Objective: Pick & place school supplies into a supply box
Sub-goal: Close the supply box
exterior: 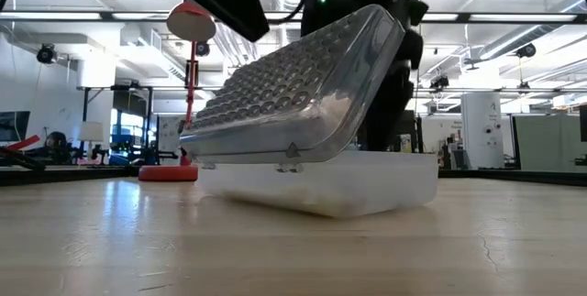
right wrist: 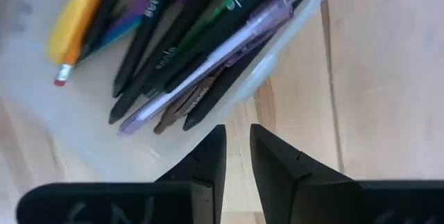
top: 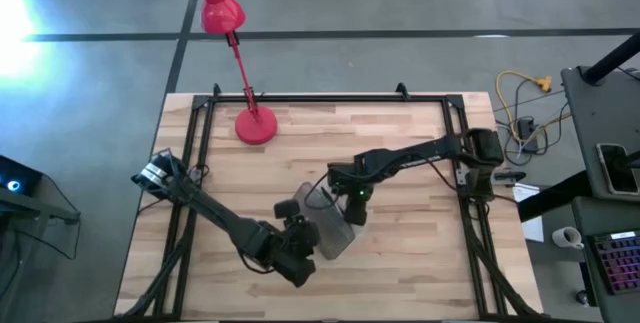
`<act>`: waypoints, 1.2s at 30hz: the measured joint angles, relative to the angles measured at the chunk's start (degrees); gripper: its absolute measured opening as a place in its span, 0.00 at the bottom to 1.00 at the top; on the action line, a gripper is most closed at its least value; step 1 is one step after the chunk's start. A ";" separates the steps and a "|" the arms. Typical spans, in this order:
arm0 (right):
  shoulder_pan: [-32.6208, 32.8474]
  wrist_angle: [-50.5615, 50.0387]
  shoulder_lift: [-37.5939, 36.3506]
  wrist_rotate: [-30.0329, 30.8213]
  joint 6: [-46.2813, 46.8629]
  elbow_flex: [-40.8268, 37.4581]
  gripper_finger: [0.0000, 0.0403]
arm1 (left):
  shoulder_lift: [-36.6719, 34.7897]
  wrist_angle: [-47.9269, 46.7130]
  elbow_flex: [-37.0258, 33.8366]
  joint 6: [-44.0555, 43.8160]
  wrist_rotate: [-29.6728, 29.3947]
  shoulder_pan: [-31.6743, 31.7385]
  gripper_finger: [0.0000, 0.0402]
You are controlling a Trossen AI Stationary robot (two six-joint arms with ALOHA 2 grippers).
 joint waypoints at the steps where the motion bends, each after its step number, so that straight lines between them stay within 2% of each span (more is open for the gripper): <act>1: -0.04 -0.08 -0.68 0.04 -0.88 0.00 0.15 | 0.00 -0.07 -0.02 0.05 0.02 0.22 0.35; 4: -0.08 -1.56 -2.76 1.44 -3.65 0.02 0.15 | 0.00 -0.02 -0.13 0.12 0.00 0.98 0.35; 8: -0.07 -7.68 -6.45 11.04 -7.54 0.02 0.16 | 0.00 0.77 -0.72 0.83 -0.39 2.26 0.35; 10: -0.27 -10.17 -8.61 13.66 -8.07 0.02 0.16 | -0.02 3.58 -1.90 2.18 -0.99 3.34 0.35; 19: -0.74 -11.63 -14.31 13.81 -1.69 -1.06 0.15 | 0.00 19.19 -8.29 7.73 0.59 7.91 0.35; 21: -0.74 -11.22 -14.31 13.79 0.47 -1.89 0.15 | 0.00 22.89 -10.20 7.83 3.92 9.14 0.35; 25: -0.74 -7.82 -14.31 13.71 6.25 -3.82 0.15 | 0.03 31.67 -16.10 7.47 16.60 11.35 0.35; 29: -0.71 -4.73 -14.30 11.79 11.00 -5.39 0.15 | -1.57 29.76 -19.72 3.63 24.09 11.59 0.35; 36: 1.15 2.21 -14.01 5.14 13.08 -8.72 0.15 | -8.77 17.30 -23.32 1.93 20.74 9.44 0.35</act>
